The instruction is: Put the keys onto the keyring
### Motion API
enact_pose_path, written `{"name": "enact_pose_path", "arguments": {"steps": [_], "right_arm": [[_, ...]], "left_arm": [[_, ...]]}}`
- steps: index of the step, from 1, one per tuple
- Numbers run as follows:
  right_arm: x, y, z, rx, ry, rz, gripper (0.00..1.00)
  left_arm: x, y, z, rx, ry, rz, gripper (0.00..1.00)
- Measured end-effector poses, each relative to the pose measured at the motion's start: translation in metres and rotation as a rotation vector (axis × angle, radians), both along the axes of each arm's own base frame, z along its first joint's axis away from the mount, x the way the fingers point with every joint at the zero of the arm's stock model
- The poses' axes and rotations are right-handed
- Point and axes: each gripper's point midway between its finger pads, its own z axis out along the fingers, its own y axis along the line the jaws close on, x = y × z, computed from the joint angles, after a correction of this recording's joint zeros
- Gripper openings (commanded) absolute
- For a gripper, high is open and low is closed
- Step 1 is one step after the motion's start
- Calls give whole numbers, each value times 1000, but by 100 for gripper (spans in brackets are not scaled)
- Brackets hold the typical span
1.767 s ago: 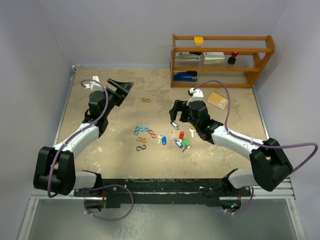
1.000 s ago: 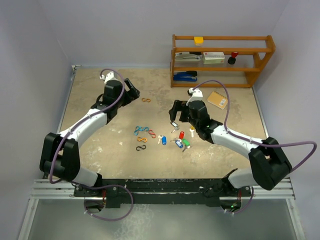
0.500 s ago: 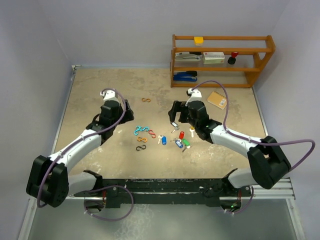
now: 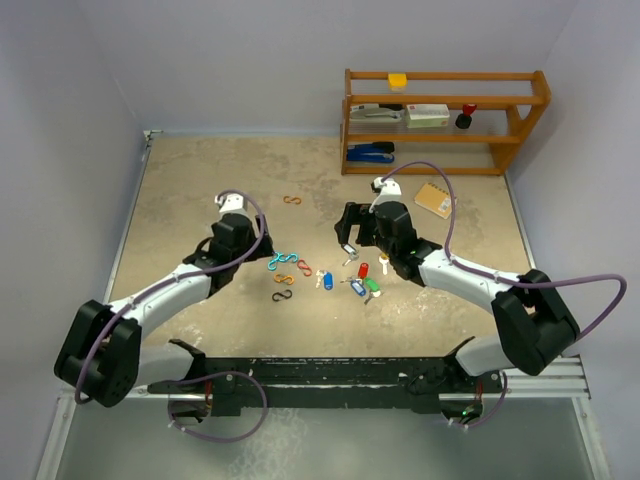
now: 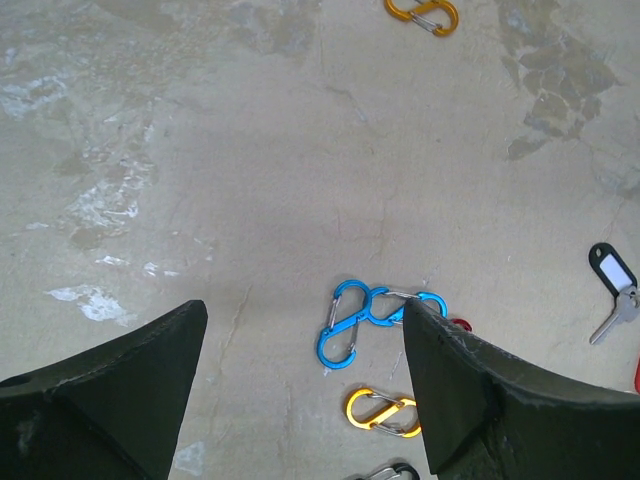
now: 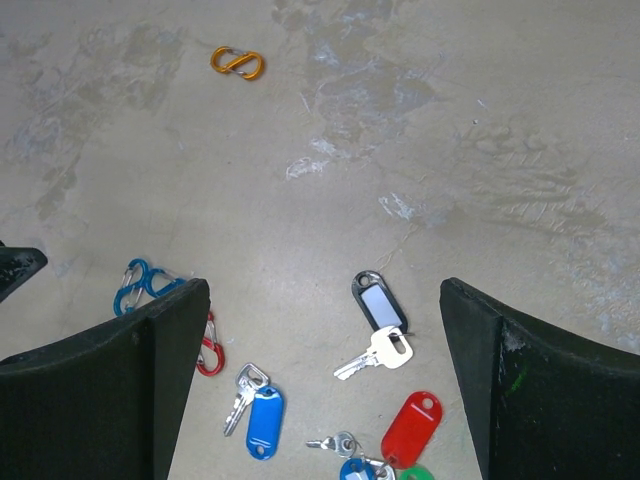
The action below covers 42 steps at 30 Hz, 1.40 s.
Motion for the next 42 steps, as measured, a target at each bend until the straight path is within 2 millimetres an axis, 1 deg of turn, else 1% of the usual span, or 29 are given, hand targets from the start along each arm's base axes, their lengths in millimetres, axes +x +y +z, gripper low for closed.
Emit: {"name": "enact_pose_path", "arguments": {"steps": [3, 9, 23, 27, 31, 35, 42], "right_arm": [[0, 0, 0, 1, 0, 1, 100], [0, 0, 0, 1, 1, 1, 100], [0, 0, 0, 1, 1, 1, 100], [0, 0, 0, 1, 0, 2, 100], [0, 0, 0, 1, 0, 2, 100], [0, 0, 0, 2, 1, 2, 100], [0, 0, 0, 1, 1, 2, 100]], "left_arm": [[-2, -7, -5, 7, 10, -21, 76], [-9, -16, -21, 53, 45, -42, 76], [-17, -21, -39, 183, 59, -55, 76], [-21, -27, -39, 189, 56, -72, 76], [-29, -35, -40, 193, 68, -100, 76], [-38, -45, -35, 174, 73, -117, 77], [-59, -75, -19, 86, 55, -172, 78]]}}
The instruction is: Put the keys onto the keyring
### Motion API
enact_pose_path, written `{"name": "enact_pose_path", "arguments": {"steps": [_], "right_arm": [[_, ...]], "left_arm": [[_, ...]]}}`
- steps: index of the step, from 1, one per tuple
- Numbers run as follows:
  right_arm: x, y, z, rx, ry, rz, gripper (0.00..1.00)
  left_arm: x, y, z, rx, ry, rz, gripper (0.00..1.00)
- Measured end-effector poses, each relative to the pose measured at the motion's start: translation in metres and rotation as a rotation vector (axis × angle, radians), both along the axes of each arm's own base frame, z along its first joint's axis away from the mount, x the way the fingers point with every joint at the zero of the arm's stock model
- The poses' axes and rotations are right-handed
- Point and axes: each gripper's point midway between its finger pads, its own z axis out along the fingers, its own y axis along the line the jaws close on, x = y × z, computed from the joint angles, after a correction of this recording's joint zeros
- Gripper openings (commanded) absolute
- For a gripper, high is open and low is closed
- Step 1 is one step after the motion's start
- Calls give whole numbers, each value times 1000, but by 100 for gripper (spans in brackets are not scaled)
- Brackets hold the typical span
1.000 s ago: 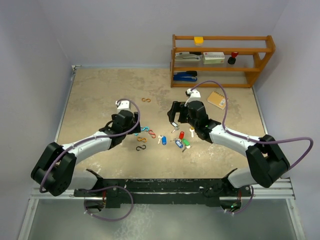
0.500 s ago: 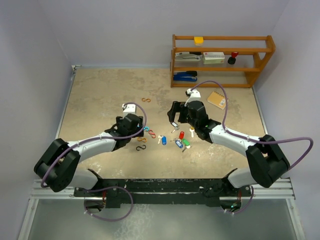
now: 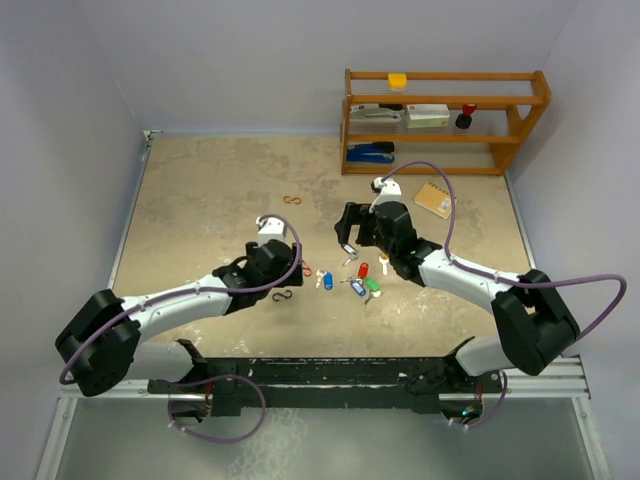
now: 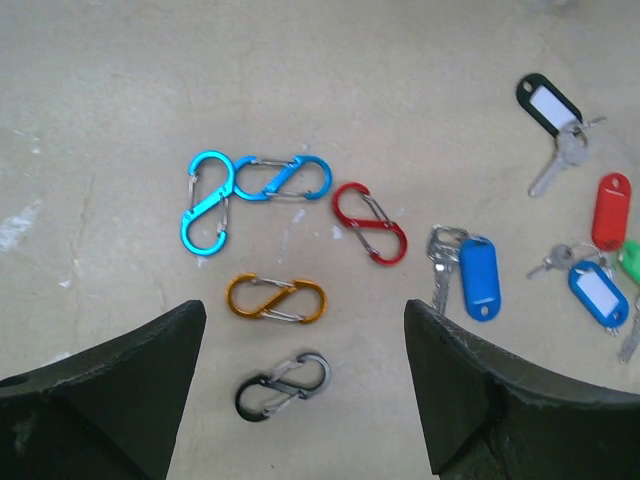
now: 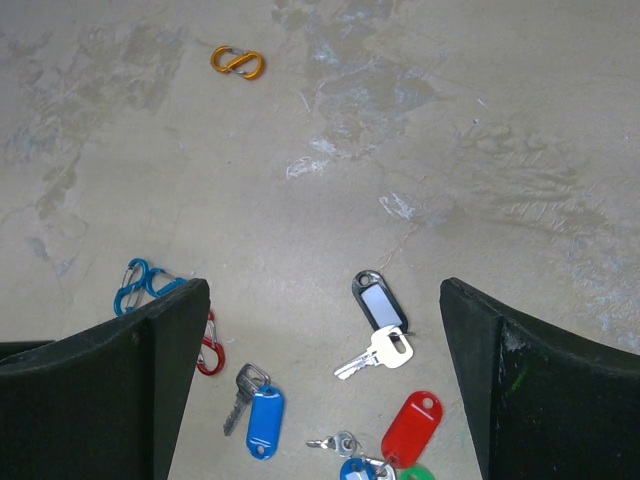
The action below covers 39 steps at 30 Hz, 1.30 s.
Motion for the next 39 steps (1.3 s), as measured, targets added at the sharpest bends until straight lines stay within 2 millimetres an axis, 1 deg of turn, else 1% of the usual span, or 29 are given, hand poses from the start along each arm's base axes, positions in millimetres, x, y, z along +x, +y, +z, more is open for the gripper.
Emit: {"name": "enact_pose_path", "arguments": {"steps": [8, 13, 18, 21, 25, 29, 39], "right_arm": [[0, 0, 4, 6, -8, -1, 100], [-1, -1, 12, 18, -25, -1, 100], [-3, -2, 19, 28, -39, -1, 100], [-3, -2, 22, 33, -45, -1, 100], [-3, -2, 21, 33, -44, -2, 100], [-5, -3, 19, 30, -38, -2, 100], [-6, -4, 16, 28, -33, -3, 100]], "left_arm": [[-39, -32, -2, -53, 42, -58, 80], [-63, -43, -5, -52, 52, -64, 80], [-80, -49, -8, -63, 56, -60, 81], [-84, -48, -14, -63, 60, -41, 82], [-86, -38, -26, -44, 67, -3, 83], [-85, -32, -30, -39, 63, 21, 84], [-85, -34, -36, -60, 66, 28, 85]]}}
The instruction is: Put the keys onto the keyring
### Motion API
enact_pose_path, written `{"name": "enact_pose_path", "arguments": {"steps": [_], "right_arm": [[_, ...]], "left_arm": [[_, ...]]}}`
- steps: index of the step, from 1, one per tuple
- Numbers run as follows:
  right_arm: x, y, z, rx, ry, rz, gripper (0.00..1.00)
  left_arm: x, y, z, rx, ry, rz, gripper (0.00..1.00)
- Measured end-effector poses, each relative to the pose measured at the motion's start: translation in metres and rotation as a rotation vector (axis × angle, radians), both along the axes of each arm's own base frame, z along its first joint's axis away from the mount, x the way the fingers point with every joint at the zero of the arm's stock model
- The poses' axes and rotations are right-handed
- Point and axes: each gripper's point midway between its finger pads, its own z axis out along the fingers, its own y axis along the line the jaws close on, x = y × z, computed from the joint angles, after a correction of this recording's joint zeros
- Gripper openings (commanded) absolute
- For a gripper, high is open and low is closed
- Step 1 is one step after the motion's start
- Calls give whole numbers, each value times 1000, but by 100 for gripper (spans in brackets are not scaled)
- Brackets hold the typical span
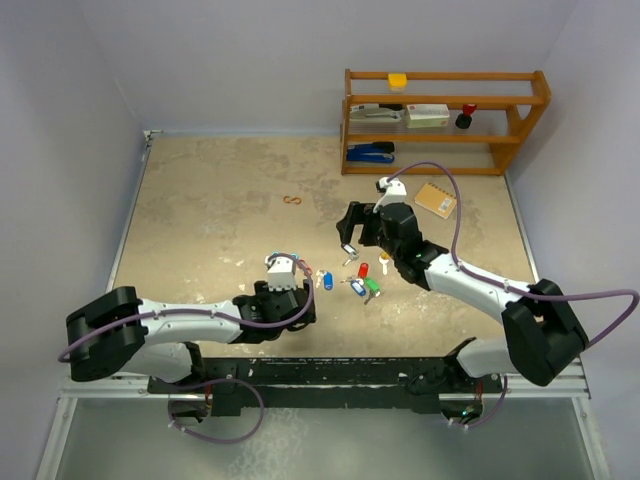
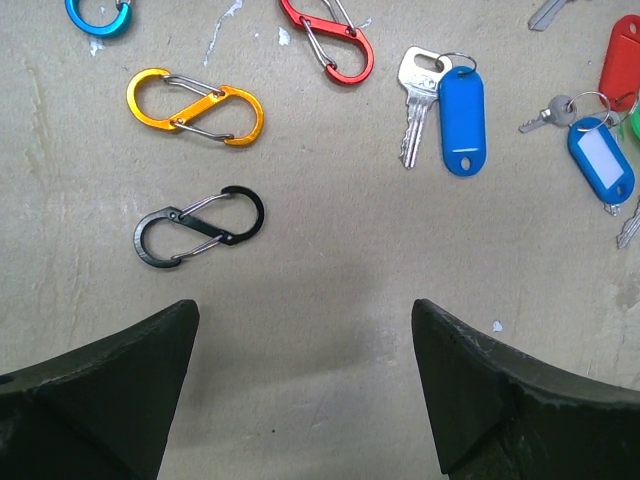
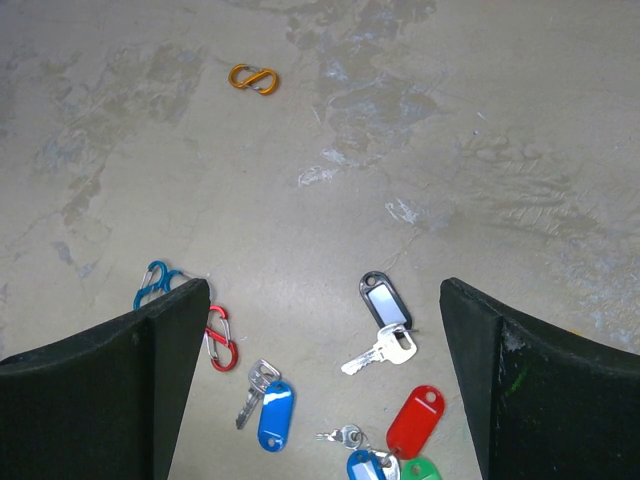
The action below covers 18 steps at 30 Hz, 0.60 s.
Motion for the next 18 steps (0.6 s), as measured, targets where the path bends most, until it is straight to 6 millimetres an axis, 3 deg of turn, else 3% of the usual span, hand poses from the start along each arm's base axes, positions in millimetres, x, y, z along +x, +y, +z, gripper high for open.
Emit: {"name": "enact_pose_path", "arguments": {"steps": [12, 18], "right_arm": [[0, 0, 0, 0, 0, 0, 100], [0, 0, 0, 0, 1, 0, 100]], "left_arm": [[1, -3, -7, -13, 2, 6, 88], [12, -4, -6, -43, -3, 36, 89]]}}
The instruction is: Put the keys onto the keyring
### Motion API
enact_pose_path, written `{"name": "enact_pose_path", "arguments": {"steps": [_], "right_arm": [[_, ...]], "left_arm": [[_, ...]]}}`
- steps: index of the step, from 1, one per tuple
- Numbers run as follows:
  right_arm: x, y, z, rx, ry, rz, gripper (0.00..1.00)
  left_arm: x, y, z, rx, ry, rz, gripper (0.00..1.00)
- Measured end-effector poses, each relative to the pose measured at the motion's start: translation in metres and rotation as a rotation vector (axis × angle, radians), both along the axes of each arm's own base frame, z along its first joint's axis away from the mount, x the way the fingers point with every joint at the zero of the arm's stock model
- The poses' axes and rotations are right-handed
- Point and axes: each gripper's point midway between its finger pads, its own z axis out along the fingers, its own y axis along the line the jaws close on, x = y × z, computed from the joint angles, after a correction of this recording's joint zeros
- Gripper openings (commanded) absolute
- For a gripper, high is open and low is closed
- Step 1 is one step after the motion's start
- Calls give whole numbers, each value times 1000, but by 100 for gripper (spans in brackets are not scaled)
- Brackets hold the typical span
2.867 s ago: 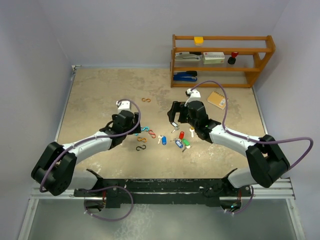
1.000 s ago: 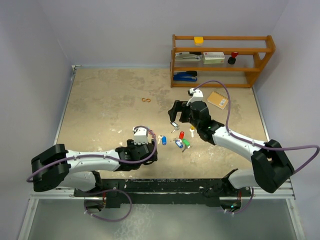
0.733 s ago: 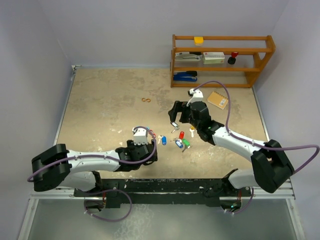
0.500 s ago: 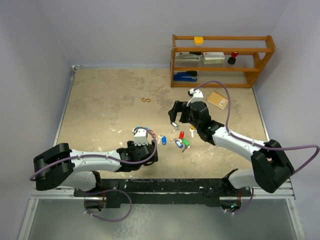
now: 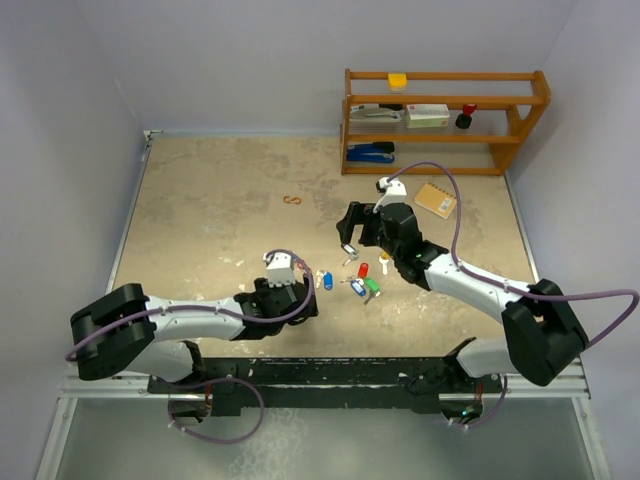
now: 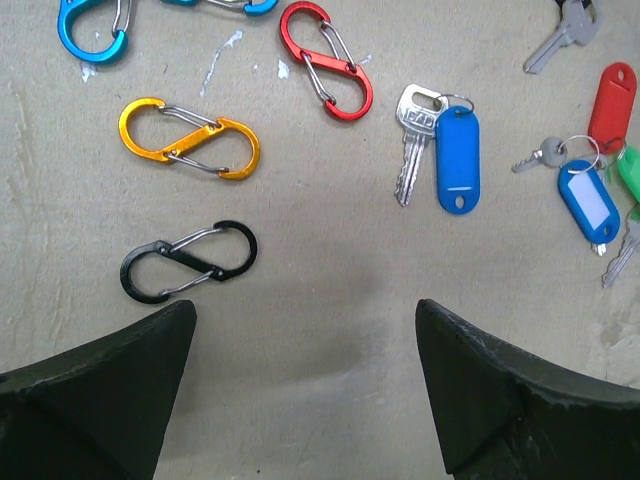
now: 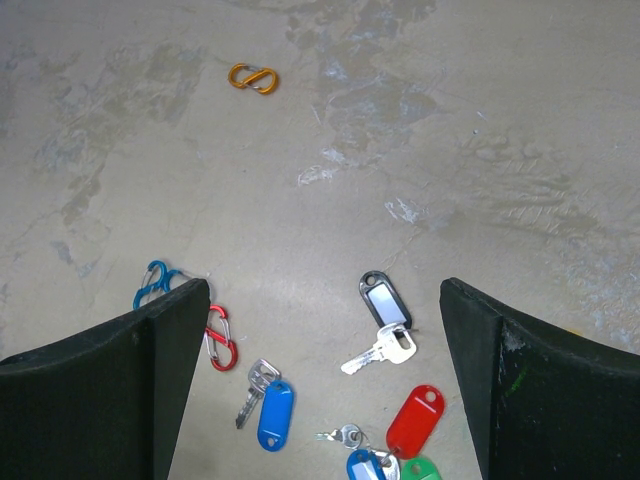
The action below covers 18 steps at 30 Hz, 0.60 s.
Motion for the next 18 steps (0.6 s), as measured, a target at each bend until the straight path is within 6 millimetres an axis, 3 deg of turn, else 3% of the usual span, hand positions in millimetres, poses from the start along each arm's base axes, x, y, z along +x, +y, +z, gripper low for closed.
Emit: {"name": "enact_pose_path", "arguments": {"steps": [18], "right_arm": [[0, 0, 0, 1, 1, 0, 100]], "left_arm": [[40, 4, 0, -25, -36, 42, 89]]}}
